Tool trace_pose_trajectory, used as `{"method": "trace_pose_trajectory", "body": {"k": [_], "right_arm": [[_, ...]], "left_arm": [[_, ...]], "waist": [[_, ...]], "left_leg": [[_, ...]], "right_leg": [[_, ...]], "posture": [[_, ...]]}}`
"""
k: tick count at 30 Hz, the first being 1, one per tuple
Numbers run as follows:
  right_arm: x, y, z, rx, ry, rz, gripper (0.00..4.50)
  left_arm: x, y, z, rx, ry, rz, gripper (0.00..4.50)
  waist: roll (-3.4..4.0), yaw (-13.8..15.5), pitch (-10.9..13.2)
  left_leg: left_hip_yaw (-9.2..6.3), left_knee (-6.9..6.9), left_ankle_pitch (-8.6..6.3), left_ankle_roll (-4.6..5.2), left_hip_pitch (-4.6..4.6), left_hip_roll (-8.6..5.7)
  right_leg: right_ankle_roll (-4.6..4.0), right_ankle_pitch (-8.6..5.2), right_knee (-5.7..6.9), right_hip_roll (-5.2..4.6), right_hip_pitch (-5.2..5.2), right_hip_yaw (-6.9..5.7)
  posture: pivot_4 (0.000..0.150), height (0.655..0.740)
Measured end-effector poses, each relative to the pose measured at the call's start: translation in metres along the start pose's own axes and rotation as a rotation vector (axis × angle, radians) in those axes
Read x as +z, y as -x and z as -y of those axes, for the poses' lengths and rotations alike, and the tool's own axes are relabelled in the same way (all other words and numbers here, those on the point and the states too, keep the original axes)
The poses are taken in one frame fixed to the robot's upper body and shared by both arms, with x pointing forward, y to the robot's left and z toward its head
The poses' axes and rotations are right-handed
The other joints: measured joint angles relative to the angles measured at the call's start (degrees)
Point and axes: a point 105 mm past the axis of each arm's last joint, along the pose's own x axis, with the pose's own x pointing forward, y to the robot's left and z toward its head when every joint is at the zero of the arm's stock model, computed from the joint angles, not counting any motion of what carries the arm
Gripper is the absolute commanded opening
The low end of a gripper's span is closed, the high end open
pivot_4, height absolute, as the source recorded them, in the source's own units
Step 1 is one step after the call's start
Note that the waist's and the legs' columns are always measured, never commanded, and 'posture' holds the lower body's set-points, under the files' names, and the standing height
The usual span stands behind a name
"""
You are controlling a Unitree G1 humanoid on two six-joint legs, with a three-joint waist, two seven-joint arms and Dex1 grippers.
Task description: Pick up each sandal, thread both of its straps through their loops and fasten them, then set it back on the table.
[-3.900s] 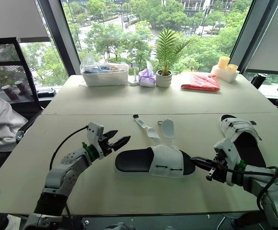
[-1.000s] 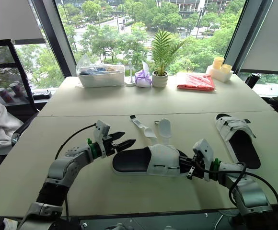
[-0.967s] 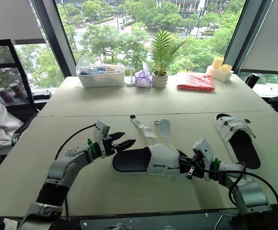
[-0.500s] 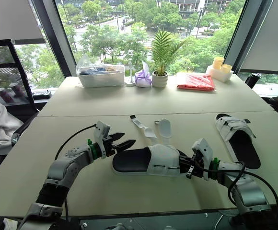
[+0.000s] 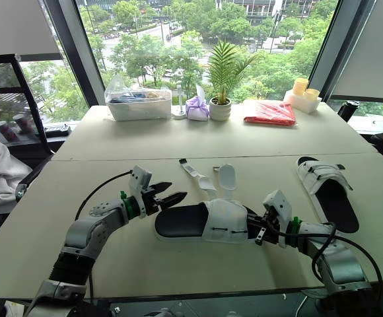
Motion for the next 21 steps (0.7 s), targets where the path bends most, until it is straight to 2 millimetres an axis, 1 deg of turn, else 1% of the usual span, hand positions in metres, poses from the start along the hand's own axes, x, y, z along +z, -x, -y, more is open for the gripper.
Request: {"method": "trace_pose_trajectory", "body": {"k": [21], "right_arm": [[0.0007, -0.0011, 0.0007, 0.001, 0.000, 0.001, 0.00]], "left_arm": [[0.0003, 0.0001, 0.0005, -0.005, -0.002, 0.001, 4.45]], "waist": [[0.00, 0.0, 0.0]], "left_leg": [[0.00, -0.01, 0.00, 0.00, 0.00, 0.00]], "right_leg": [[-0.01, 0.00, 0.00, 0.00, -0.01, 0.00]], "posture": [[0.150, 0.7388]]}}
